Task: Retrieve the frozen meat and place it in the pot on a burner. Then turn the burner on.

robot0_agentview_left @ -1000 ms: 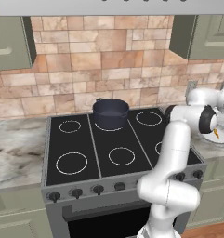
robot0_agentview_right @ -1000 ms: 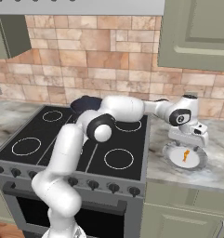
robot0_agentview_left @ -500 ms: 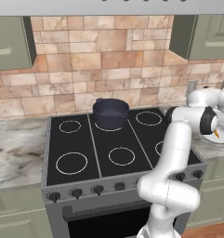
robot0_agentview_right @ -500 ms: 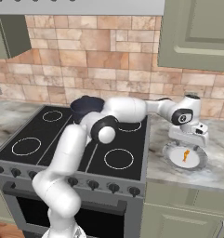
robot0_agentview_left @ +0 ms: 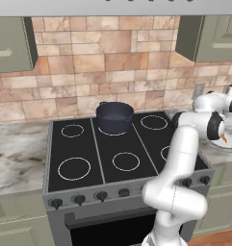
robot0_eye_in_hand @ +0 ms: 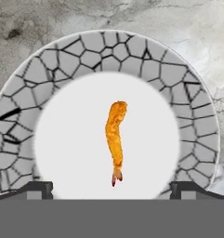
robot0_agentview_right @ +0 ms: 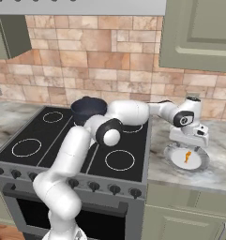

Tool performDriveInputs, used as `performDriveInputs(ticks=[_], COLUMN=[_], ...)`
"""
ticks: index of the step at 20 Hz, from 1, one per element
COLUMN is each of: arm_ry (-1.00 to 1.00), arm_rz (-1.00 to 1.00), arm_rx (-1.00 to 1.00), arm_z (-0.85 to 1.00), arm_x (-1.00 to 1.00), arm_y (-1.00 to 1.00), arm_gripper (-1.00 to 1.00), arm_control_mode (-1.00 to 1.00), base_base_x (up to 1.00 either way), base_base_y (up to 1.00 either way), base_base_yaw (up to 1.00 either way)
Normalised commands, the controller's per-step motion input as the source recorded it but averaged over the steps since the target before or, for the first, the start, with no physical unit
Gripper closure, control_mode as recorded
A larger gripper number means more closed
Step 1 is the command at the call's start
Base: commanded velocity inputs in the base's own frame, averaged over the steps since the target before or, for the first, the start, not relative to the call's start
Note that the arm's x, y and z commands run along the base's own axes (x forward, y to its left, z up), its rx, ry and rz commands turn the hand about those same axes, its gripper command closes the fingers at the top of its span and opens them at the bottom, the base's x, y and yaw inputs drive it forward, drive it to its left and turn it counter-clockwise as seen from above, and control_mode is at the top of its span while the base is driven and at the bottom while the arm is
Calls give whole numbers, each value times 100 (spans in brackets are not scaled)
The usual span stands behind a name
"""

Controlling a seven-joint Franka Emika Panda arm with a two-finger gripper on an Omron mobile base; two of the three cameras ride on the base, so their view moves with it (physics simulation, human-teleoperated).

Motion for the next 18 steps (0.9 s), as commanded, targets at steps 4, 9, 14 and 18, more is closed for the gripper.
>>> performDriveInputs(ticks=[4,9,14,18], arm_ry=[0,0,0,0], arm_rz=[8,7,5,2], arm_rx=[0,0,0,3], arm_z=[-13,-17,-20,-17], arm_x=[13,9,3,0], arm_y=[-6,-9,-10,0], arm_gripper=[-100,-100,-100,-100], arm_control_mode=[-100,-100,-100,-100], base_base_x=[0,0,0,0], base_base_y=[0,0,0,0], base_base_yaw=[0,0,0,0])
